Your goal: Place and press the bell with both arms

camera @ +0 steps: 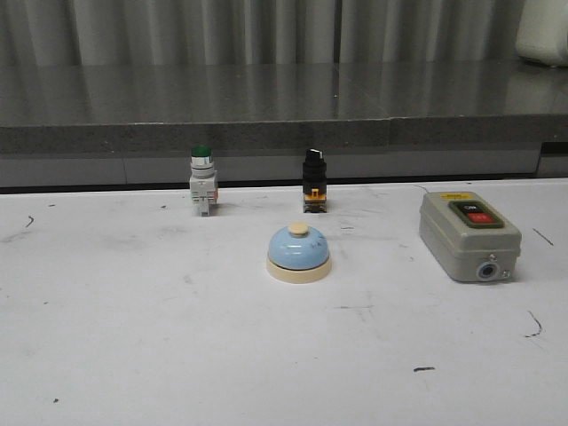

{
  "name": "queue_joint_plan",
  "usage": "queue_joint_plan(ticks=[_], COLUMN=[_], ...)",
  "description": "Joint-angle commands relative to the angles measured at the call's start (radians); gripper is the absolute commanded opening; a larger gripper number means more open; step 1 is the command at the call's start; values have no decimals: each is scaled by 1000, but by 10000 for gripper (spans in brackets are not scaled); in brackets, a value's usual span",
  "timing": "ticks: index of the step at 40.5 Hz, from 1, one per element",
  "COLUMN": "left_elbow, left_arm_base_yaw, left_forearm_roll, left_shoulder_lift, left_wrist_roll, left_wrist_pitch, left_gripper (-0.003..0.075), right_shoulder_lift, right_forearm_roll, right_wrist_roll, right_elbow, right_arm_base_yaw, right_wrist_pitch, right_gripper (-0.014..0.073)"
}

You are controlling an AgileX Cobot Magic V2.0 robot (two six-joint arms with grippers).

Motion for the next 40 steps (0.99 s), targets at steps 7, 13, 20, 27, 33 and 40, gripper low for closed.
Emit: queue_joint_plan(ticks=[7,13,20,27,33,40], left_elbow=[75,170,306,483,613,703], left_arm_base_yaw=[89,157,283,406,495,522], left_forearm_roll=[-10,46,76,78,55,28], left_shoulder_lift=[-123,-208,-331,-474,-581,-651], left_wrist_roll=[-6,-6,-6,-6,-6,-6], left_wrist_pitch=[-78,-113,-281,-474,-598,-665], left_gripper=[-20,-20,-20,-20,-20,-20], right_shoulder_lift=[1,1,1,1,1,1], right_forearm_roll=[-13,-13,-13,-13,-13,-13], right_wrist_roll=[-2,-2,-2,-2,-2,-2], right_elbow=[-24,-24,-24,-24,-24,-24], right_arm_base_yaw=[-2,-2,-2,-2,-2,-2], right_wrist_pitch=[-64,-64,-64,-64,-64,-64], right_gripper=[-69,-69,-69,-69,-69,-69])
